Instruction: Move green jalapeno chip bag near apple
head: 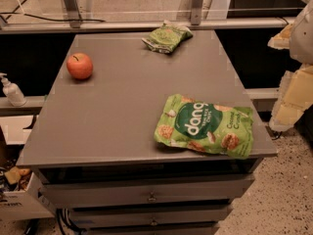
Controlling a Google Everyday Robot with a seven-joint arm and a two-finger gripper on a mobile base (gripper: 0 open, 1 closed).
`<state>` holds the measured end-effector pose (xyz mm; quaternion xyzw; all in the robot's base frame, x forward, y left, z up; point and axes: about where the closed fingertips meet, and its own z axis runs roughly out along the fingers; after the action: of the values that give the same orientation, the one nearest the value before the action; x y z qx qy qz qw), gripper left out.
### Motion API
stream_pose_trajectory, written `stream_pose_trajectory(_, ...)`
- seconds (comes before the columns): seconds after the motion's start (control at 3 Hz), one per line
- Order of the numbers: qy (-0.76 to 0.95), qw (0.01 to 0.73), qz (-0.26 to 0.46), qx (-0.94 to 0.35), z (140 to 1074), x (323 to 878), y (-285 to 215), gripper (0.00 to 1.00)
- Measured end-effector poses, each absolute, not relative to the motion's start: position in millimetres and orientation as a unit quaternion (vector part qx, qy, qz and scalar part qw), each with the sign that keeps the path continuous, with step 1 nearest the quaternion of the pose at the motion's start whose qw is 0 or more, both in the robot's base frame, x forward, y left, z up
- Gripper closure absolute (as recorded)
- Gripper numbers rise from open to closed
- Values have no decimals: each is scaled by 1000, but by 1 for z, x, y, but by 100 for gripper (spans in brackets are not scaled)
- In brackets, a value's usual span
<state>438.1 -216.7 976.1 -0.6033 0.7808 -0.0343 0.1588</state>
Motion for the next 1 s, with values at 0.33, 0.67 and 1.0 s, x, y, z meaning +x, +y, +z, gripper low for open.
stream_pose_trajectory(0.33,777,167,-34,-606,971,442,-215,0)
stream_pose_trajectory(0.67,773,195,-23,-604,955,466,-212,0)
stream_pose_trajectory(1.0,761,244,-13,-601,940,512,-199,0)
